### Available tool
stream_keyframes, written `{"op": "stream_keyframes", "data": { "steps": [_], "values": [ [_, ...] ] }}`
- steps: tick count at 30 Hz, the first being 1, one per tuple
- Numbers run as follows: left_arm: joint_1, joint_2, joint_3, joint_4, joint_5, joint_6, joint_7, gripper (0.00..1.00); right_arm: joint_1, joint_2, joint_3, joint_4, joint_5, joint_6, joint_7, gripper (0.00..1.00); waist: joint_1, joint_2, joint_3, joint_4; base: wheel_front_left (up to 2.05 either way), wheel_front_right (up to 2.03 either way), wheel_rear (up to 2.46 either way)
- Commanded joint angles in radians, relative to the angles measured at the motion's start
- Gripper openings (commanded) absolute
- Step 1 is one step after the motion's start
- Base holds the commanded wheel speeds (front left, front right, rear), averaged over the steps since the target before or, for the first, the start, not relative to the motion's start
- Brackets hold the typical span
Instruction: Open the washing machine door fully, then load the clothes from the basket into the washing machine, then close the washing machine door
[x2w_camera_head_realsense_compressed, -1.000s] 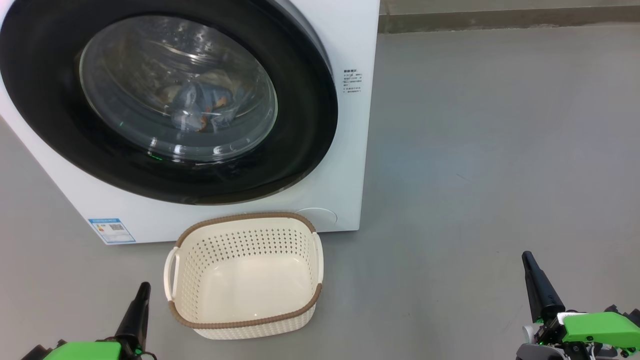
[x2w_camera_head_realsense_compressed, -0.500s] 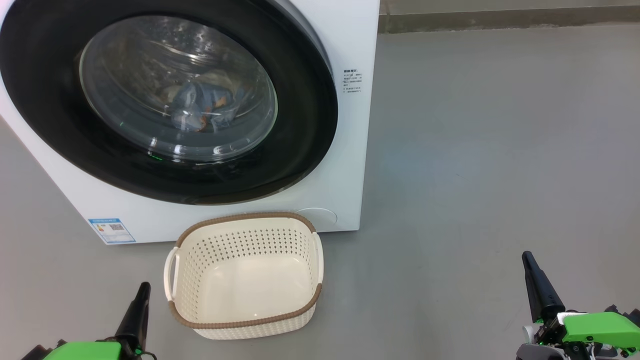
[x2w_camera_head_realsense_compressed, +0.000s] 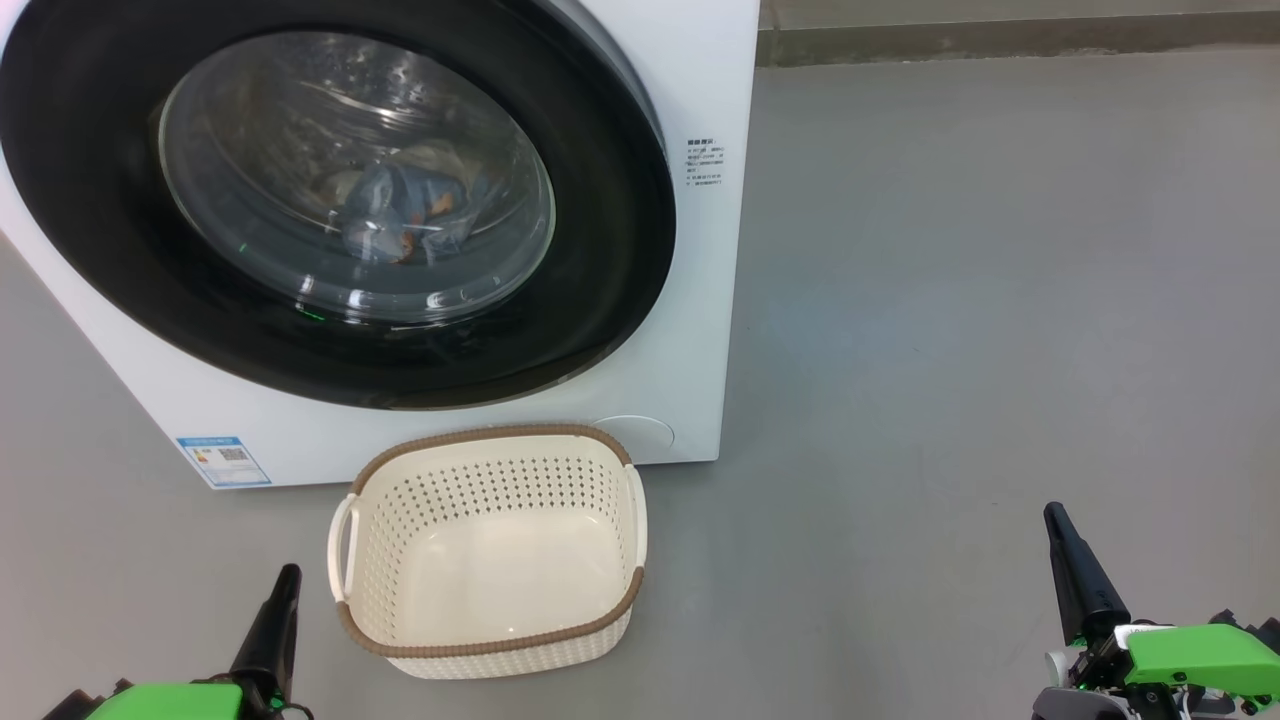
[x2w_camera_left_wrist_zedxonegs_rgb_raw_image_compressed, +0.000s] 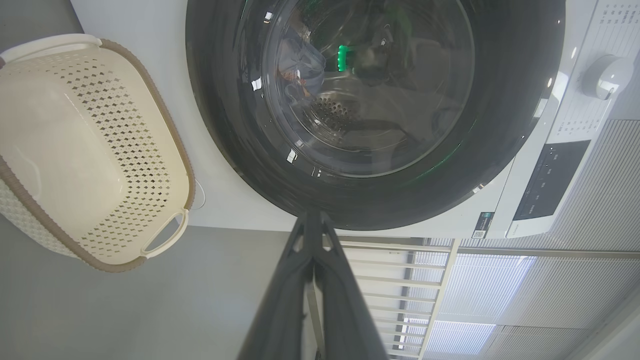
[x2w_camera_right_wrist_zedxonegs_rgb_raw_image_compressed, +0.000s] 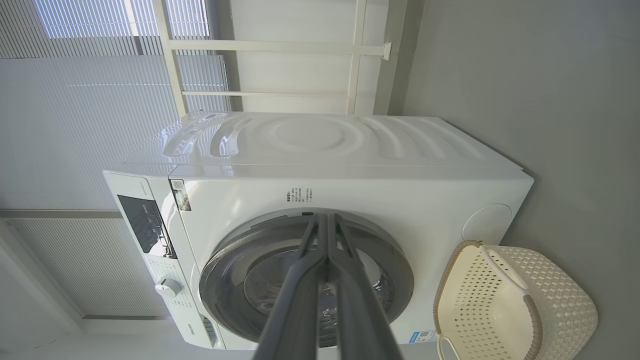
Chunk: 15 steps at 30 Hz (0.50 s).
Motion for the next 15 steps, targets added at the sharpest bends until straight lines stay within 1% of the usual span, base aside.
{"op": "stream_keyframes", "data": {
  "steps": [1, 15],
  "values": [
    [-0.041, 0.013, 0.034, -0.028, -0.009, -0.002, 0.006, 0.0, -0.026, -0.004, 0.023, -0.03, 0.004, 0.002, 0.008, 0.0, 0.0, 0.0, 0.0, 0.0, 0.0, 0.0, 0.0],
    [-0.041, 0.013, 0.034, -0.028, -0.009, -0.002, 0.006, 0.0, -0.026, -0.004, 0.023, -0.03, 0.004, 0.002, 0.008, 0.0, 0.0, 0.0, 0.0, 0.0, 0.0, 0.0, 0.0]
  ]
}}
